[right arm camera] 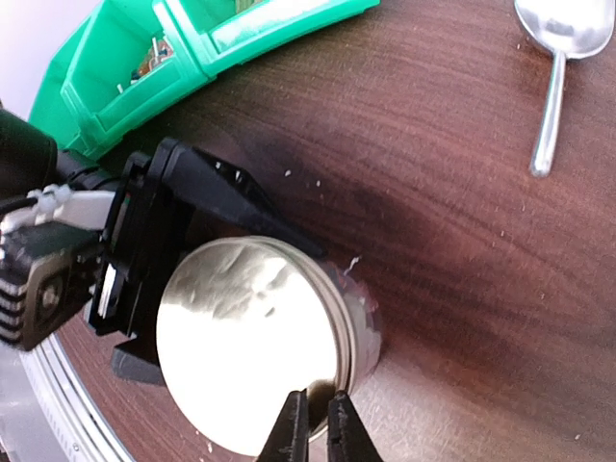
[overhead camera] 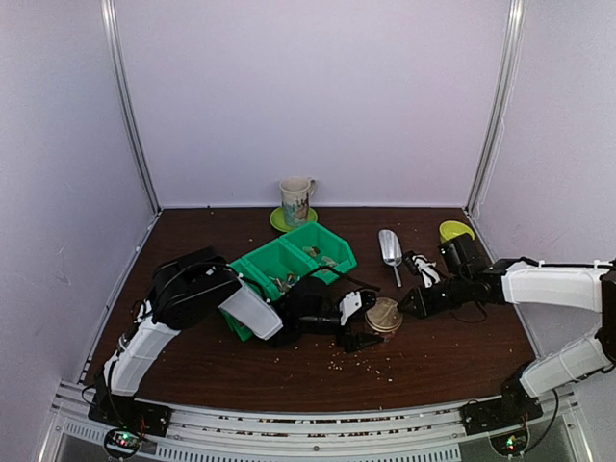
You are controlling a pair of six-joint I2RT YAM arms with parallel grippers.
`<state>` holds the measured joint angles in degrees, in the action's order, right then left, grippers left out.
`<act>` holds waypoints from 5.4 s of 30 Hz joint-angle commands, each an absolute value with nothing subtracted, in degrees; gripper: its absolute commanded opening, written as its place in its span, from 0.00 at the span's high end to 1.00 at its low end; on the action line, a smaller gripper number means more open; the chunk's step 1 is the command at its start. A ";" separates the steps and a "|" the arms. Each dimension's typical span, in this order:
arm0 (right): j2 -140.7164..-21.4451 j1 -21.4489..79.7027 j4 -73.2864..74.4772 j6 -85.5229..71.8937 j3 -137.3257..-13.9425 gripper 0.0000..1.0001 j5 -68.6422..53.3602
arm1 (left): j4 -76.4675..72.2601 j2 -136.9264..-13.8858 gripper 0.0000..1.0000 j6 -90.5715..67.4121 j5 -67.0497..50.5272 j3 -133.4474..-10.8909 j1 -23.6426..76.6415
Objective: Pack the candies
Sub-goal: Screw the box lid onto the packing box.
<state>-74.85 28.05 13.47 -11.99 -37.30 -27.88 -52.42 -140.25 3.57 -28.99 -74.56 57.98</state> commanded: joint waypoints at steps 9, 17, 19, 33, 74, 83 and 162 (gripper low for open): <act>-62.04 31.73 19.90 -17.91 -31.02 0.83 -23.89 | -46.50 -143.48 0.17 4.39 -25.55 -74.60 57.28; -63.19 31.25 18.90 -15.77 -37.53 0.65 -16.52 | -46.33 -143.44 0.17 4.63 -26.10 -74.58 57.30; -67.36 31.00 18.21 -14.43 -41.22 0.63 -17.16 | -46.41 -143.35 0.17 4.66 -26.11 -74.38 57.30; -89.42 28.57 15.14 -9.71 -53.63 0.67 -28.97 | -47.27 -143.09 0.17 4.66 -25.79 -73.61 57.30; -72.54 29.22 11.66 -16.21 -32.58 0.91 -32.05 | -45.62 -143.70 0.18 4.24 -25.13 -75.15 57.22; -65.70 32.29 13.02 -19.29 -28.78 0.91 -30.72 | -45.46 -143.73 0.20 4.19 -25.17 -75.24 57.22; -64.64 29.17 26.58 -7.85 -40.45 0.44 -25.84 | -47.37 -141.14 0.23 4.82 -25.16 -71.81 55.90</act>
<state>-67.64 28.91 21.12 -12.82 -34.96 -30.48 -53.89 -140.51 2.04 -26.28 -74.22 56.84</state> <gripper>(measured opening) 0.466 0.791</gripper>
